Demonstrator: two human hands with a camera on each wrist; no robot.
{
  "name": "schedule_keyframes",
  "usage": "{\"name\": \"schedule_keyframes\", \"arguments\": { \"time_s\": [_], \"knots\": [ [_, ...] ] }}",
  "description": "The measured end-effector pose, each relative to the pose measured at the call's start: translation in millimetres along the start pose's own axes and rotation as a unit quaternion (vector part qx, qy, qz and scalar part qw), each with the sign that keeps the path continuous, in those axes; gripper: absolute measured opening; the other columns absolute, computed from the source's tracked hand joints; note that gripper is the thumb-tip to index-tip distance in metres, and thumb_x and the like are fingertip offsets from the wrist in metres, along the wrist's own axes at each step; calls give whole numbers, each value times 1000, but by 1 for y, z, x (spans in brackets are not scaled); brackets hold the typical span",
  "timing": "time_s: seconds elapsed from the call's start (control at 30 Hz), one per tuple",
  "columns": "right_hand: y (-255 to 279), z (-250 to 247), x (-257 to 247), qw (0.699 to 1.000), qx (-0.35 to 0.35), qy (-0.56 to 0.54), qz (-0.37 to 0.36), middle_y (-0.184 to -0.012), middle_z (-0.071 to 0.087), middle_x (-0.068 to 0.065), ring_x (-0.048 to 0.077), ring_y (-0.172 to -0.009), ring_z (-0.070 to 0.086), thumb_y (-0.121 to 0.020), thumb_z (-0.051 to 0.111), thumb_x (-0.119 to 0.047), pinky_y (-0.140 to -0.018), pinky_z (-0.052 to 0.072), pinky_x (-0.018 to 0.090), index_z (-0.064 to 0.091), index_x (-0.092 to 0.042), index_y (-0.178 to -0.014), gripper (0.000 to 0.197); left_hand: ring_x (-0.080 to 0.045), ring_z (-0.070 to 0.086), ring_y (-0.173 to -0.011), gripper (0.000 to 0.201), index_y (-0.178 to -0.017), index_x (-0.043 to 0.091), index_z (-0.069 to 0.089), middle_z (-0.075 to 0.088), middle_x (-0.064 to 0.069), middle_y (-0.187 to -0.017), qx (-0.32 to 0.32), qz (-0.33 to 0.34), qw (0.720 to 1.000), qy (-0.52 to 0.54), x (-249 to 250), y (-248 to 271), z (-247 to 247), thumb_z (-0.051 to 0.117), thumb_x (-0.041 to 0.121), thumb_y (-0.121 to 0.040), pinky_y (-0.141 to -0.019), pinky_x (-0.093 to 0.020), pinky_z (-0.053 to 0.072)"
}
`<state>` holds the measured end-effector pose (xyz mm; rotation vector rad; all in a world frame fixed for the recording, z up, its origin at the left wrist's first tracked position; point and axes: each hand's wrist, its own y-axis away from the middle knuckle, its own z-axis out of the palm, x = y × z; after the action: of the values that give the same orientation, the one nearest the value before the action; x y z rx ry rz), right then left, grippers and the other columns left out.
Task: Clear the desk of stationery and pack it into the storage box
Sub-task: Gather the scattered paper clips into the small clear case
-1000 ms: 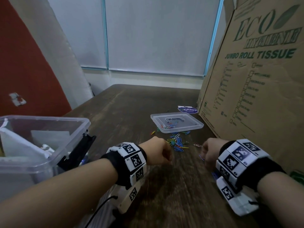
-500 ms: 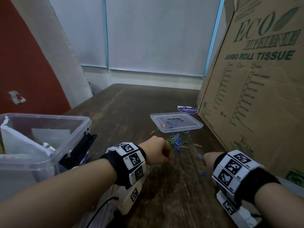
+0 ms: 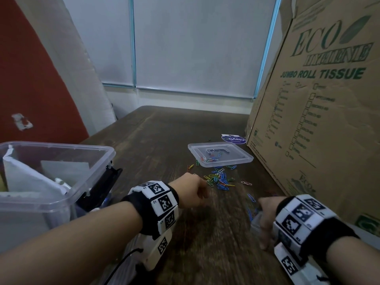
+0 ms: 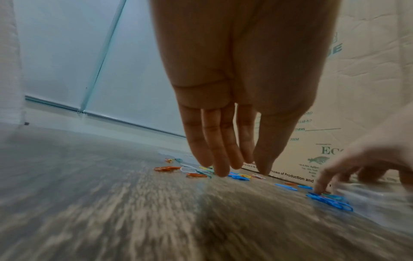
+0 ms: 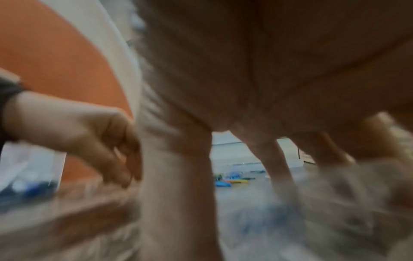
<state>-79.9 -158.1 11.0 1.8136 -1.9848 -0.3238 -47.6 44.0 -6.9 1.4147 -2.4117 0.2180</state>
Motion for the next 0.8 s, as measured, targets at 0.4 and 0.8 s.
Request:
{"name": "schedule_keyframes", "arguments": {
  "time_s": [0.4,0.8],
  "knots": [
    [-13,-20,-29,828,-64,-544,-122,-92,65,16,19,-57,62,-86,50,-55,-46,52,23,52,-9,-118,56,-13,59,-106,85,-129,32,44,58,8,-121,-18,18,963,268,6,-10,0,88,28,-56,-94,-31,50],
    [-17,-30,-8,813,-26,-568,-126,-72,62,4,7,-49,56,-89,55,-28,-42,41,17,58,-5,-116,35,-19,63,-56,11,-106,11,55,63,-7,-86,136,-109,894,414,-10,-20,-3,51,15,-96,-47,-27,51]
  ]
}}
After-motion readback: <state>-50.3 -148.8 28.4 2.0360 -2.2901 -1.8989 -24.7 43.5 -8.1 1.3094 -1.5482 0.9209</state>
